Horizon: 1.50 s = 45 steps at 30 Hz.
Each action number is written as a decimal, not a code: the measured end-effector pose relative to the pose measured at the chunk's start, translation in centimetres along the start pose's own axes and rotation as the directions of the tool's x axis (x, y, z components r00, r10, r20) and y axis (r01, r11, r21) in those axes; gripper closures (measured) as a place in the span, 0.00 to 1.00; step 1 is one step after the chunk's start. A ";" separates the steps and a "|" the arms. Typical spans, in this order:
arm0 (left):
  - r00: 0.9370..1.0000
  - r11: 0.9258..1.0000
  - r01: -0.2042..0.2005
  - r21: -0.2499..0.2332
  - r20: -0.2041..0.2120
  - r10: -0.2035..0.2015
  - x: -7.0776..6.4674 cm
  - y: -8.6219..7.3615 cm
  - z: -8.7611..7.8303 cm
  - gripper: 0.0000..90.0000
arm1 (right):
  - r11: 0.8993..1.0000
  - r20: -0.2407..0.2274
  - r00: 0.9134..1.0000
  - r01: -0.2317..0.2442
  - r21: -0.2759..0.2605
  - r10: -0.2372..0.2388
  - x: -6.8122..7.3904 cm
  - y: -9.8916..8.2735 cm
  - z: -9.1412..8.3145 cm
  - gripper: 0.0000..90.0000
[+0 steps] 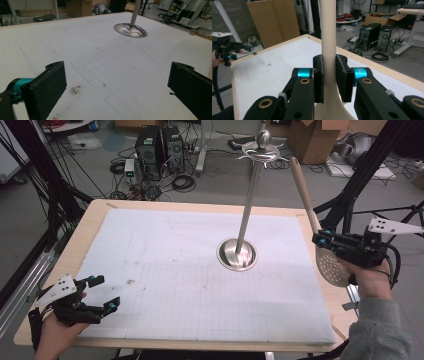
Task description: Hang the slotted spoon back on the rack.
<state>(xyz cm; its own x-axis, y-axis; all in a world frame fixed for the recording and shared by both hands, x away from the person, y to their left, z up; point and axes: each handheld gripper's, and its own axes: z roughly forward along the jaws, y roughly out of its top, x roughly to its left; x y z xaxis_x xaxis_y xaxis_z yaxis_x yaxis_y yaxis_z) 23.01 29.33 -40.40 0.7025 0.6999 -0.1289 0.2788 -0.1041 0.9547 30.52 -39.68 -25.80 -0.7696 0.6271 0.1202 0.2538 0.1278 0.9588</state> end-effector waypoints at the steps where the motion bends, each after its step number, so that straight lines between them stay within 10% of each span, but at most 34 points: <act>1: 1.000 1.000 -0.001 0.001 0.000 0.001 0.0 0.0 0.0 0.03 | 1.000 0.008 1.000 -0.002 -0.003 0.002 0.0 0.1 0.0 0.87; 45: 0.999 1.000 -0.005 -0.013 -0.039 0.004 0.2 0.2 -1.2 0.03 | 0.998 -0.026 0.999 -0.030 0.048 0.031 -0.1 -0.4 4.2 0.87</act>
<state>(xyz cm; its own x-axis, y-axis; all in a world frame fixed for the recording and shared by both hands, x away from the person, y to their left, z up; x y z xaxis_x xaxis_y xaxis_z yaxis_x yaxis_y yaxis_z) 22.46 30.31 -39.94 0.6776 0.7266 -0.1140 0.2666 -0.0983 0.9588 32.93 -36.58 -27.25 -0.7764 0.6105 0.1567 0.3047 0.1459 0.9412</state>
